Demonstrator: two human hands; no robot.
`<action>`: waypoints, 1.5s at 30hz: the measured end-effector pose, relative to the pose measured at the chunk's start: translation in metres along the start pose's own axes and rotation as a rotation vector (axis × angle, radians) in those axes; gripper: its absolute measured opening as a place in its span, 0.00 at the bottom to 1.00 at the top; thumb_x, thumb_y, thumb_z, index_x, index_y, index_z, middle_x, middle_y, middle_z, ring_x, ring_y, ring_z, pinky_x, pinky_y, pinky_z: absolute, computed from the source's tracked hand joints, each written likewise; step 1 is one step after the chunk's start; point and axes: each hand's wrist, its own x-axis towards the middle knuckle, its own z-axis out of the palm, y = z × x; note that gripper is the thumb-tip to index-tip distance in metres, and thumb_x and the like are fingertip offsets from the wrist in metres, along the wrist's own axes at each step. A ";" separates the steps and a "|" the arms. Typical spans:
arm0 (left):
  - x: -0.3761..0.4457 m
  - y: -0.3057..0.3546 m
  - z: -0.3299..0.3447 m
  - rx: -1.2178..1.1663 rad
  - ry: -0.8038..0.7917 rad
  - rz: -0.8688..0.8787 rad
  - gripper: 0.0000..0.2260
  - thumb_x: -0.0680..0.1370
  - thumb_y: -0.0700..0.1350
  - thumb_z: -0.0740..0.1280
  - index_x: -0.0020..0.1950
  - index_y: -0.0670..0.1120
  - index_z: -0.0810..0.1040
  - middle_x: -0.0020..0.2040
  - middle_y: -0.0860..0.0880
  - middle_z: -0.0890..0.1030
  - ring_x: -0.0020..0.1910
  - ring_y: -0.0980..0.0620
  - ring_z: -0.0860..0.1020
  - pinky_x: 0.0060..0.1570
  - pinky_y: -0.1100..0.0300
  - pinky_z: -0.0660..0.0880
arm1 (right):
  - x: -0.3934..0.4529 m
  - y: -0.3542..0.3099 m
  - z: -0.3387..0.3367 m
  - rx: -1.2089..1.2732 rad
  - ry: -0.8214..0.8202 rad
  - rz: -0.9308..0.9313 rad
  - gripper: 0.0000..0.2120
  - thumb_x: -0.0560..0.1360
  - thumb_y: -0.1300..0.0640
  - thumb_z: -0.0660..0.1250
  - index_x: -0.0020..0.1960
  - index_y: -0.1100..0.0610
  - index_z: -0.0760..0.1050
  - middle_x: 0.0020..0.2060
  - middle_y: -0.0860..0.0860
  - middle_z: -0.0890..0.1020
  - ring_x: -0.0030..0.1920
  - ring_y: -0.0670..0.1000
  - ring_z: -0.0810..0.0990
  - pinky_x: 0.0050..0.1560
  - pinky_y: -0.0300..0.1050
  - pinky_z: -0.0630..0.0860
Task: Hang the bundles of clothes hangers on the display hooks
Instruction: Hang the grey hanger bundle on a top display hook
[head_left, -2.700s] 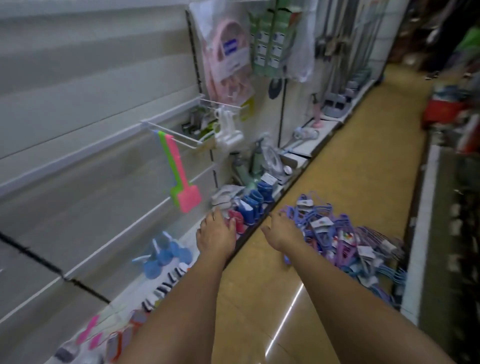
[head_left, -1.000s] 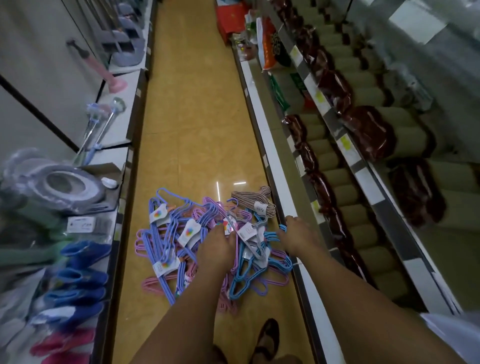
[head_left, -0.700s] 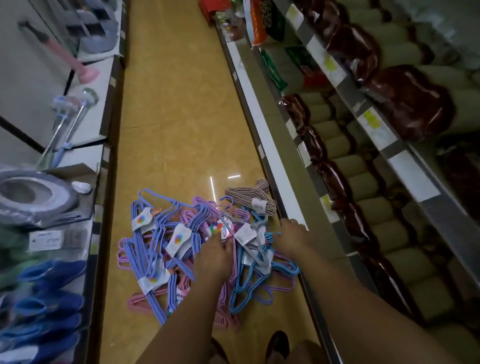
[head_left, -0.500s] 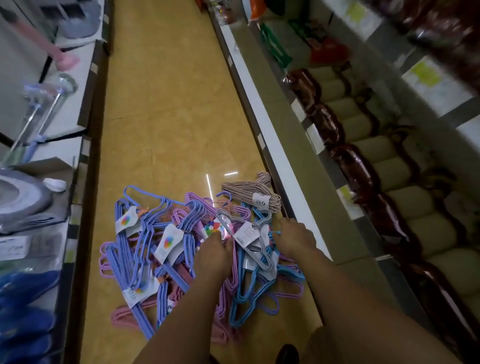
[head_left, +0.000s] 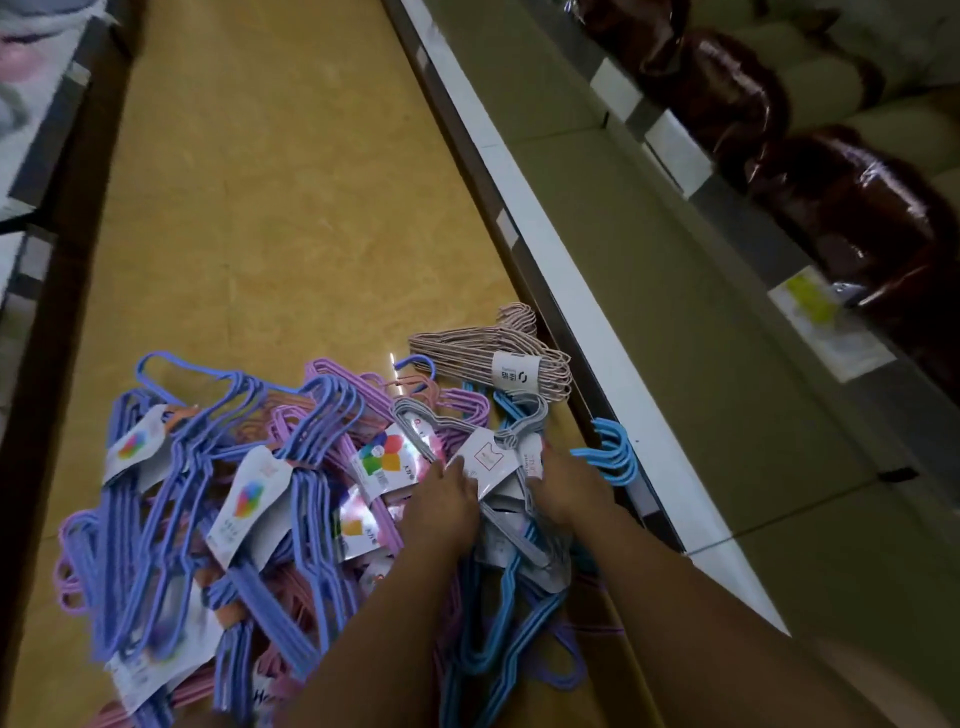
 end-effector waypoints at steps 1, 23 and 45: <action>0.005 0.000 0.007 0.002 -0.009 0.003 0.20 0.83 0.49 0.51 0.74 0.45 0.63 0.74 0.41 0.63 0.70 0.41 0.66 0.67 0.50 0.66 | 0.005 0.002 0.006 0.001 -0.015 0.002 0.18 0.80 0.51 0.58 0.65 0.58 0.69 0.62 0.58 0.75 0.61 0.59 0.74 0.58 0.50 0.71; 0.026 -0.003 0.002 0.124 0.175 -0.093 0.21 0.80 0.50 0.58 0.72 0.46 0.62 0.66 0.41 0.69 0.64 0.41 0.68 0.61 0.50 0.67 | 0.029 -0.025 0.032 0.462 0.127 0.128 0.13 0.77 0.56 0.62 0.59 0.60 0.67 0.58 0.60 0.77 0.57 0.60 0.76 0.52 0.50 0.72; -0.081 0.090 -0.234 0.154 0.212 -0.074 0.13 0.76 0.39 0.58 0.59 0.49 0.72 0.55 0.47 0.78 0.59 0.44 0.75 0.71 0.39 0.52 | -0.134 -0.120 -0.192 0.097 0.279 -0.256 0.11 0.78 0.58 0.60 0.55 0.51 0.78 0.51 0.53 0.82 0.53 0.58 0.79 0.42 0.46 0.69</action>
